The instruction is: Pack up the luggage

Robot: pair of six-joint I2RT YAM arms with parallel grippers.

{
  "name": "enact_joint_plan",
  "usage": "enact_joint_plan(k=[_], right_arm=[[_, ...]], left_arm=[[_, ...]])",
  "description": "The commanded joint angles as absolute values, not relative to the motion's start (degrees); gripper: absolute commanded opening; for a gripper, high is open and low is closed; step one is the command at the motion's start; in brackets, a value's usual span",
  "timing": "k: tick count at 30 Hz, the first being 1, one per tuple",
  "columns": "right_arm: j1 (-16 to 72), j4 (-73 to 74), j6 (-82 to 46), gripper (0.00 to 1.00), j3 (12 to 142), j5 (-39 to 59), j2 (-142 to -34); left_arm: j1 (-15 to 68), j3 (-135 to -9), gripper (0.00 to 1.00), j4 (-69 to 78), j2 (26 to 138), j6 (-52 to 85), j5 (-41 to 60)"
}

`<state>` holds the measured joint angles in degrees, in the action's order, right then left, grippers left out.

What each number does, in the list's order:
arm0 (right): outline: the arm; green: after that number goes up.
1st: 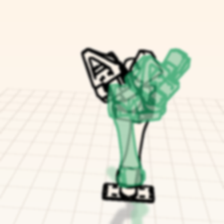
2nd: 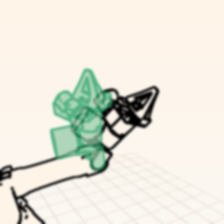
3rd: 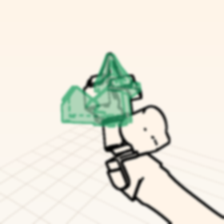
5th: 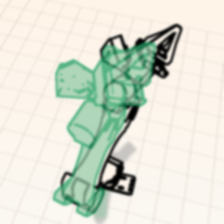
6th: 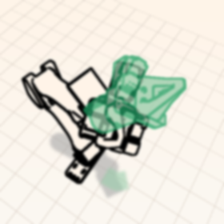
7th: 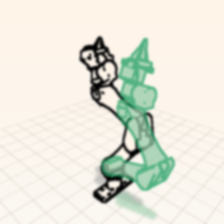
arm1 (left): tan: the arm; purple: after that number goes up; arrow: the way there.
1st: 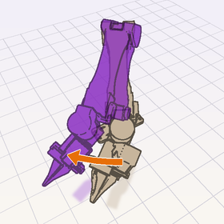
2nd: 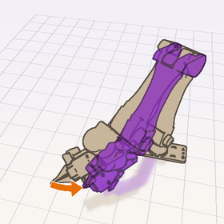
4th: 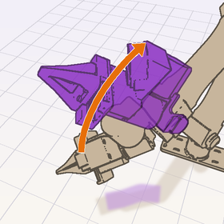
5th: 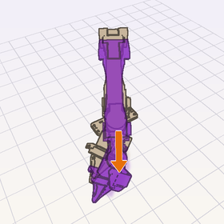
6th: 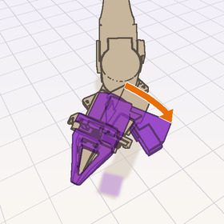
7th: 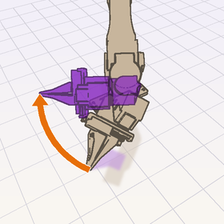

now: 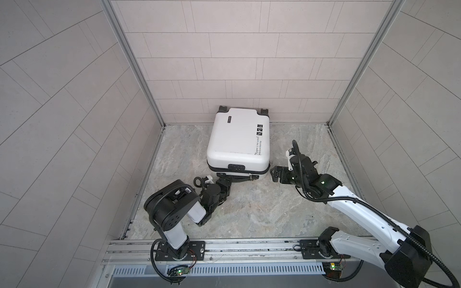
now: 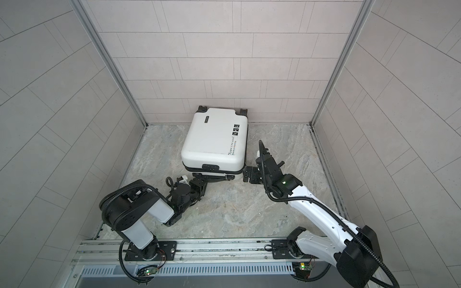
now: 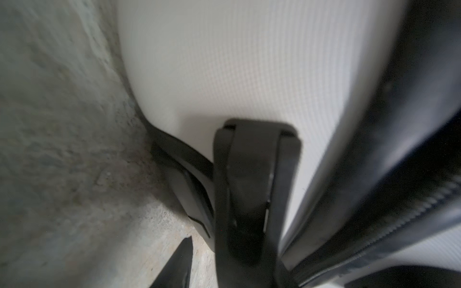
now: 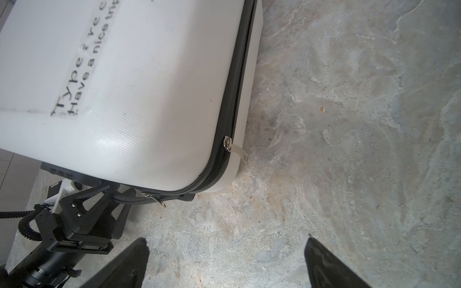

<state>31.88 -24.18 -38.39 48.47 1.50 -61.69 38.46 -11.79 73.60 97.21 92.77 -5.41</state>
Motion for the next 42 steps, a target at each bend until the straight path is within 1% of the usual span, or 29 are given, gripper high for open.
enact_joint_plan(k=[1,8,13,17,19,22,25,27,32,34,36,39,42], right_arm=[[32.2,-25.4,-38.4,0.99,48.2,0.2,-60.5],[32.2,-24.5,-38.8,0.96,47.2,1.1,-60.5],[34.4,-21.0,-41.5,0.9,44.7,1.7,-60.8],[37.4,-18.2,-43.1,0.81,43.3,0.5,-62.1],[38.3,-17.3,-43.5,0.79,43.2,0.0,-62.9],[39.0,-17.4,-43.7,0.79,44.2,-2.1,-64.3],[39.2,-16.4,-43.4,0.86,43.9,-6.2,-63.8],[39.2,-14.2,-42.0,0.88,42.8,-8.8,-63.0],[40.8,-5.4,-35.3,0.88,38.5,-11.1,-61.6],[41.9,-4.4,-34.9,0.88,37.6,-13.0,-61.2],[42.4,-3.2,-35.9,0.87,37.2,-12.5,-61.7],[44.1,0.3,-37.8,0.81,35.9,-12.7,-63.4],[45.6,3.5,-39.1,0.72,35.9,-13.3,-66.0]], left_arm=[[38.8,-12.1,0.45,76.1,97.7,93.0,-7.3],[38.8,-13.3,0.37,76.4,101.1,93.5,-6.2],[38.8,-14.6,0.29,76.4,101.6,92.5,-6.1],[38.8,-16.5,0.15,76.3,101.9,91.4,-4.3],[38.8,-16.5,0.1,76.3,102.0,90.9,-3.5],[38.8,-16.5,0.04,76.3,102.0,90.3,-3.0],[38.8,-18.4,0.0,76.4,102.0,89.8,-2.5],[38.9,-18.7,0.0,76.3,102.2,89.7,-2.0],[39.2,-19.4,0.0,76.4,102.7,89.4,-1.8],[39.3,-19.5,0.0,76.3,102.8,89.4,-1.6],[39.4,-19.7,0.0,76.4,103.1,89.4,-1.5],[39.5,-20.2,0.0,76.4,104.0,89.9,-1.0],[39.6,-20.8,0.0,76.4,104.9,90.3,-0.3]])
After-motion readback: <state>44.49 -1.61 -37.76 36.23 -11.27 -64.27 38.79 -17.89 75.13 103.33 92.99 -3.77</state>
